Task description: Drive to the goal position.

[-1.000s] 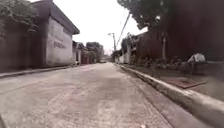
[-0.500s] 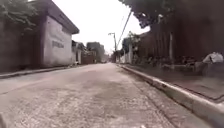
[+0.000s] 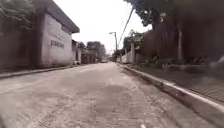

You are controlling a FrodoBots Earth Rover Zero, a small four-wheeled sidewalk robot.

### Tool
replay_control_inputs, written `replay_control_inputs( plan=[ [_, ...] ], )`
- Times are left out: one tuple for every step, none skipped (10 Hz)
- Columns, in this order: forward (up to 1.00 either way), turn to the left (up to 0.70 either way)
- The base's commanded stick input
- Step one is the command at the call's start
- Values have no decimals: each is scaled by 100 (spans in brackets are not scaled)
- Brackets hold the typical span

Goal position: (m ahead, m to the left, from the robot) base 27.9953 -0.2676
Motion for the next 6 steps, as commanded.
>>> replay_control_inputs(
  plan=[
    [100, -38],
    [100, -38],
    [100, -37],
    [100, -17],
    [100, 0],
    [100, 0]
  ],
)
